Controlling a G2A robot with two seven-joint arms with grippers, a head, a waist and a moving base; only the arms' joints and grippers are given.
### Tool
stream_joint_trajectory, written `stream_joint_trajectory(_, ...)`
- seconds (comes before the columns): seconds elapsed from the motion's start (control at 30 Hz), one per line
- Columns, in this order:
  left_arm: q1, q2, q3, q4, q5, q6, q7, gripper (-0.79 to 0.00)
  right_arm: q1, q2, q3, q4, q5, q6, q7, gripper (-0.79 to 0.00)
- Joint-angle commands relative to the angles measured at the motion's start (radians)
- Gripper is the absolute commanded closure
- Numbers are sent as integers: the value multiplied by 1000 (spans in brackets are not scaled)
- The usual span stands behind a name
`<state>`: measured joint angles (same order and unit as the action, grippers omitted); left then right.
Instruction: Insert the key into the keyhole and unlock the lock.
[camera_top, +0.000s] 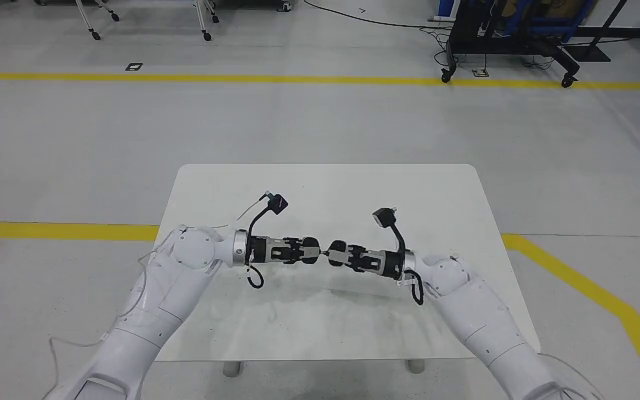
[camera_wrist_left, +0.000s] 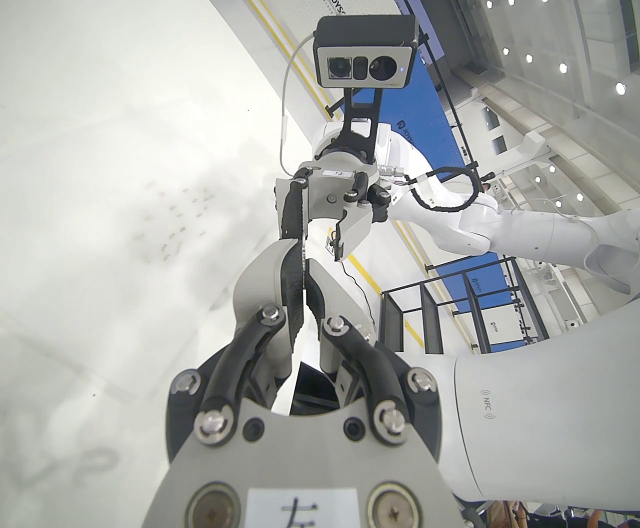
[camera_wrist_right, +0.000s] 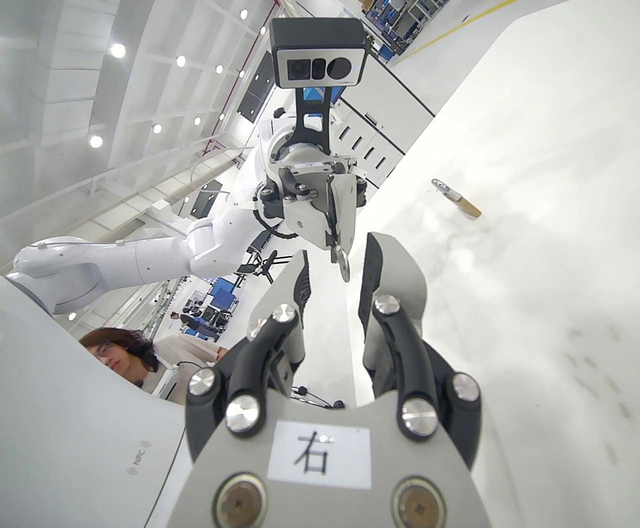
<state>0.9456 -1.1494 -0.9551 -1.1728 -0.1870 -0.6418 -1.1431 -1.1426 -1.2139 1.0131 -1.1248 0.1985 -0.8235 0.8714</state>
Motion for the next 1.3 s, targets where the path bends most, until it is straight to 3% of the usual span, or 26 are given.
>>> stream_joint_trajectory(0.0, 0, 0, 1, 0, -1, 0, 2, 0, 3, 0, -4, 4, 9, 0, 6, -160)
stream_joint_trajectory(0.37, 7, 5, 4, -11, 7, -5, 20, 0, 27, -3, -33, 35, 89, -1, 60, -83)
stream_joint_trajectory(0.47, 8, 6, 7, -15, 8, -5, 16, 0, 29, -3, -38, 40, 107, -6, 68, -108)
stream_joint_trajectory(0.57, 9, 7, 11, -19, 12, -5, 19, 0, 34, -2, -40, 51, 117, -10, 76, -68)
stream_joint_trajectory(0.6, 9, 7, 12, -19, 13, -5, 19, 0, 35, -2, -41, 53, 120, -10, 78, -12)
stream_joint_trajectory(0.73, 8, 9, 14, -20, 14, -6, 21, -15, 37, -2, -46, 58, 119, -17, 81, 0)
stream_joint_trajectory(0.77, 8, 9, 14, -20, 14, -6, 21, -610, 37, -2, -47, 59, 119, -19, 81, 0)
stream_joint_trajectory(0.8, 8, 9, 14, -20, 14, -6, 22, -785, 37, -2, -47, 61, 119, -21, 82, 0)
stream_joint_trajectory(1.03, 8, 12, 4, -15, 14, -7, 53, -785, 14, 11, -31, 38, 119, -62, 63, 0)
stream_joint_trajectory(1.27, 8, 12, 4, -15, 14, -7, 53, -785, -82, 64, 38, -69, 155, -121, 4, 0)
